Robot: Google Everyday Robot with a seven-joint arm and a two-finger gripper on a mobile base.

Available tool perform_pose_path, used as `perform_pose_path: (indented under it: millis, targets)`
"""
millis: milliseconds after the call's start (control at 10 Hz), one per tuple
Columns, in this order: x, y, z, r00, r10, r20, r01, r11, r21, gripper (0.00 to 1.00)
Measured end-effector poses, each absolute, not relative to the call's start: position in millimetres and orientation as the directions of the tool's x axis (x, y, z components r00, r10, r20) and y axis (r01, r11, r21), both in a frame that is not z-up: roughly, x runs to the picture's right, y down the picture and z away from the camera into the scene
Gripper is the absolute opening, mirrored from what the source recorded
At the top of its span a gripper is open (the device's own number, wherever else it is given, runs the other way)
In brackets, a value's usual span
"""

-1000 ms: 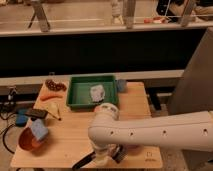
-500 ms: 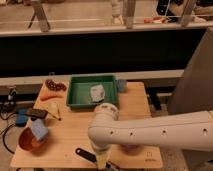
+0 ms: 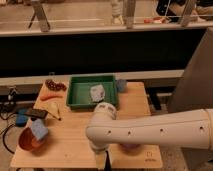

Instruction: Place brush in paper cup

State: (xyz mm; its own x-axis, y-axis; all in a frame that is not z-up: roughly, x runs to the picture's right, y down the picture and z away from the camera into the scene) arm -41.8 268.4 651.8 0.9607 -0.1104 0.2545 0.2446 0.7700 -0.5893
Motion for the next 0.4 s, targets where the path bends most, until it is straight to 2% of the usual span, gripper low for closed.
perform_pose_path:
  millis: [400]
  targets:
    - [-46.6,268.7,653.8,0.961,-0.117,0.249,0.248,0.763,-0.597,0.80]
